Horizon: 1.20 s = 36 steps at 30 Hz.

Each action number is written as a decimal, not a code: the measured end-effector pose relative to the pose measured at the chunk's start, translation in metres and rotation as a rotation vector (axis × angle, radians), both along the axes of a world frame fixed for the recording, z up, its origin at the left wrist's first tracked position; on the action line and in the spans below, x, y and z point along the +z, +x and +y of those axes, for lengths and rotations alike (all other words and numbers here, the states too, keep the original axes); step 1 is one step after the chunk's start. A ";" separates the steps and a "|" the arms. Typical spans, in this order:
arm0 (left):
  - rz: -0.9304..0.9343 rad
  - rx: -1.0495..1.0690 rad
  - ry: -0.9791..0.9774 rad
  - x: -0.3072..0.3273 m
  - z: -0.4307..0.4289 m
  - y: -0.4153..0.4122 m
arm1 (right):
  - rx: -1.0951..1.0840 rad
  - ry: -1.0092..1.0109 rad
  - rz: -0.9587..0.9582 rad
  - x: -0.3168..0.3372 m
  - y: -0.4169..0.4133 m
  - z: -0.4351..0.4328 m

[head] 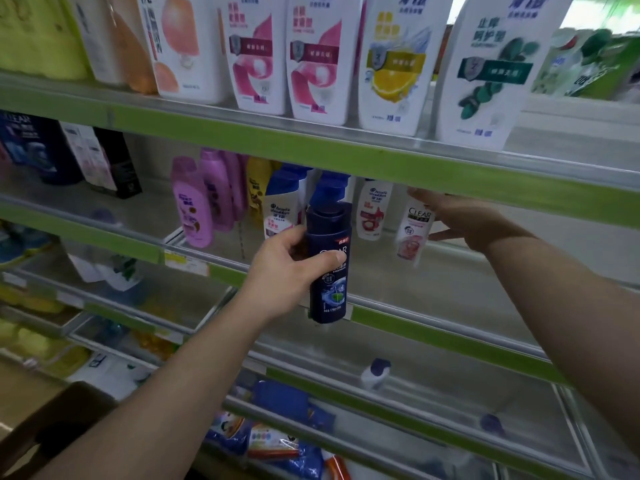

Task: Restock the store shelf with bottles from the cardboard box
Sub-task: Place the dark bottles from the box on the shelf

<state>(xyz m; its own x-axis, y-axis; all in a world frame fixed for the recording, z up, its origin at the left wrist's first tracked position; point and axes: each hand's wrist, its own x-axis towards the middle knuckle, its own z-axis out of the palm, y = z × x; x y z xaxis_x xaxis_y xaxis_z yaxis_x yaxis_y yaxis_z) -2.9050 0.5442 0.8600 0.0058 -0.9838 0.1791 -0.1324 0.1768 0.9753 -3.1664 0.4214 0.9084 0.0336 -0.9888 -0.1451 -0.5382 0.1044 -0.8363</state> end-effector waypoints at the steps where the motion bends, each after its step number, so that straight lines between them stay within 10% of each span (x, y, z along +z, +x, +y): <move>1: 0.004 -0.005 0.000 0.000 0.000 0.001 | 0.017 0.007 0.027 0.003 0.001 0.002; 23: 0.018 -0.181 0.060 0.006 -0.021 -0.022 | -0.456 -0.274 0.015 -0.024 -0.018 0.056; 30: -0.016 -0.330 0.095 0.013 -0.028 -0.064 | 0.054 -0.157 -0.068 -0.022 0.000 0.128; 36: -0.054 -0.387 0.087 0.014 -0.036 -0.112 | -0.044 -0.252 0.158 -0.044 -0.019 0.121</move>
<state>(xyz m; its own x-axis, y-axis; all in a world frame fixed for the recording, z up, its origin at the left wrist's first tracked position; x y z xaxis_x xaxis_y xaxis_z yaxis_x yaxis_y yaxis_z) -3.0168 0.5080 0.8741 -0.3756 -0.9229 0.0847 -0.1241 0.1407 0.9822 -3.1858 0.5429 0.8646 -0.0140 -0.9943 0.1055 -0.6630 -0.0697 -0.7453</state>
